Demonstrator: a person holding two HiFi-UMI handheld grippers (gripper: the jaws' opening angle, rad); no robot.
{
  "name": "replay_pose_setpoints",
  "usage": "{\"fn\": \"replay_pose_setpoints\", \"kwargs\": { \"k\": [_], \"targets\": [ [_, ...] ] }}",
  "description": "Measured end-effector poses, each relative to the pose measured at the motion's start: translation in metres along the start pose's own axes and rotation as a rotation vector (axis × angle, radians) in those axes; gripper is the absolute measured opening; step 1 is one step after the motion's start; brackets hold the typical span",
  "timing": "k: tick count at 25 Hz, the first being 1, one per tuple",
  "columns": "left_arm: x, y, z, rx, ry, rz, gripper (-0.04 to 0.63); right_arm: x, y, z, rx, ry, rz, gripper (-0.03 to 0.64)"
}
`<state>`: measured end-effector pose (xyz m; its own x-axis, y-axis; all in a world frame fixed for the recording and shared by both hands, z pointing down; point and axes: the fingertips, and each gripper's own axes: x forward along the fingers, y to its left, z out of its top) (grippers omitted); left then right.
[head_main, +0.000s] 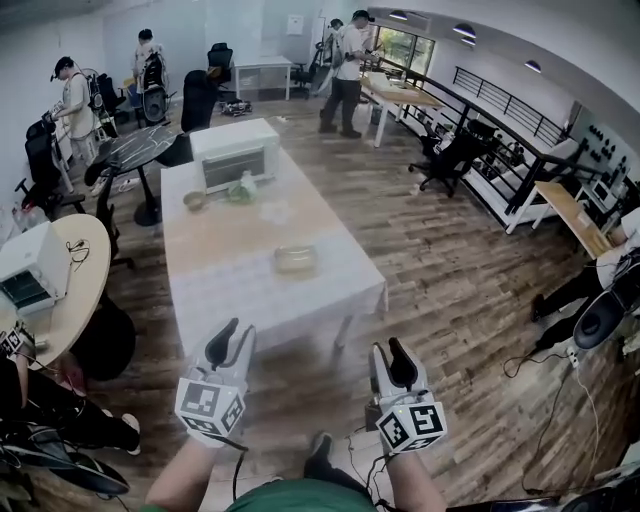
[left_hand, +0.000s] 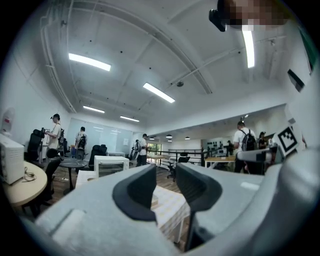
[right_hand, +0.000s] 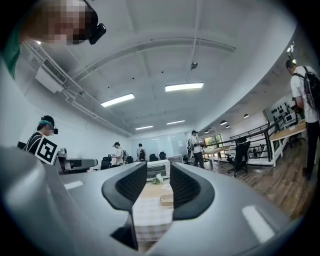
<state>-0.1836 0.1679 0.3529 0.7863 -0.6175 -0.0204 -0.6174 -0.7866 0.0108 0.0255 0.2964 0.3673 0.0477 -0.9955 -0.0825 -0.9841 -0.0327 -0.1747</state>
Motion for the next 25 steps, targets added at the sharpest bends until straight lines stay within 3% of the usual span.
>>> {"fn": "replay_pose_setpoints", "kwargs": {
  "k": [10,16,25],
  "targets": [
    [0.122,-0.025,0.011,0.043,0.016,0.036,0.123,0.082,-0.100,0.011,0.064,0.016,0.076,0.137],
    [0.169,-0.035,0.005,0.051,0.025,0.051,0.123,0.112,-0.144,0.004,0.090,0.037,0.098,0.137],
    [0.212,0.011,-0.018,0.033,0.056,0.093,0.123,0.175,-0.168,-0.021,0.104,0.089,0.102,0.137]
  ]
}}
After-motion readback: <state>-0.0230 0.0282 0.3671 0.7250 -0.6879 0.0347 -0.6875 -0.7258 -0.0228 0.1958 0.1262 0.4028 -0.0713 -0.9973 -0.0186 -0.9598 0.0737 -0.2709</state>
